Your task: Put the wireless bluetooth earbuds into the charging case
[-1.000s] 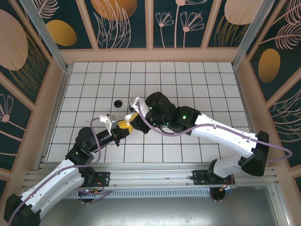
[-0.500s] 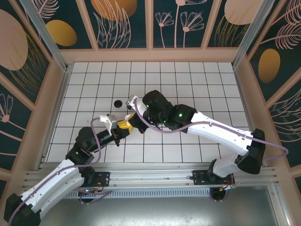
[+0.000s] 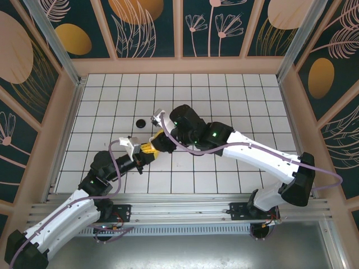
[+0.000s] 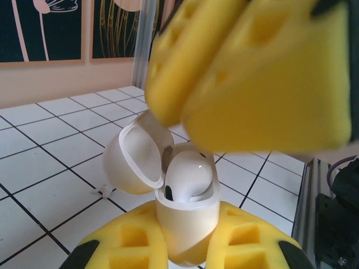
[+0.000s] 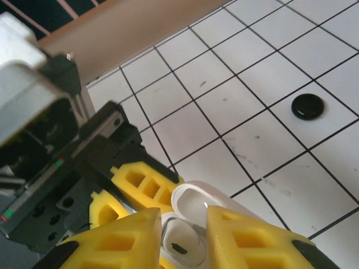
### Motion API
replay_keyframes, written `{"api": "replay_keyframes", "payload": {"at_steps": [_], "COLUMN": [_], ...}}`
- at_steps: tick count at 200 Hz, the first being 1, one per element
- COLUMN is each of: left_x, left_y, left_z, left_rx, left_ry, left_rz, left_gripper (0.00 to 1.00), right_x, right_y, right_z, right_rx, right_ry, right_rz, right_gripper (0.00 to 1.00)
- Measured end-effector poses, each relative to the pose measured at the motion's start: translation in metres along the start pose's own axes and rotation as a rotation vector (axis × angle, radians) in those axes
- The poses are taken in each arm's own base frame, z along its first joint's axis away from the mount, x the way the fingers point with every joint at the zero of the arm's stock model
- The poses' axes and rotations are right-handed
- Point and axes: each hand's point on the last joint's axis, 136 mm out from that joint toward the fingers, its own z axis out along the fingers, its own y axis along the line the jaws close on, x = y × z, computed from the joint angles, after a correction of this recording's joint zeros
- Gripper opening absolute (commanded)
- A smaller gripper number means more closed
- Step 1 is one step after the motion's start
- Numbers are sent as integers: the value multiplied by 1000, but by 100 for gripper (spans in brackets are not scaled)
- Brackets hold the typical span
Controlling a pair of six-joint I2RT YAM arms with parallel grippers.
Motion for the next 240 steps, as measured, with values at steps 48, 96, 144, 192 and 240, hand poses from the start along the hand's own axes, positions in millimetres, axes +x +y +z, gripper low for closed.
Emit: {"api": "replay_keyframes", "payload": {"at_steps": [48,96,144,192,240], "left_x": [-6,-3,4,14,19], "left_y": [10,20,26,29,30], "left_z": [-3,-3,-1,2,2], "left_rx": [-67,-121,-141,-147,-147], "left_ry": [-30,-30,-8,21,22], "left_rz": [17,12,4,-6,-6], "left_gripper": [0,0,0,0,0], "right_x": [-45,0,137,154,139], "right_y": [-48,-179,-236,-270,-316], "right_z": [-48,-73,-2,52,82], "right_rx": [141,429,542,584,692], "right_ry": [-157,-182,74,141,147], "right_rz": [174,639,998,1039,950], "right_gripper": [40,40,29,15,2]}}
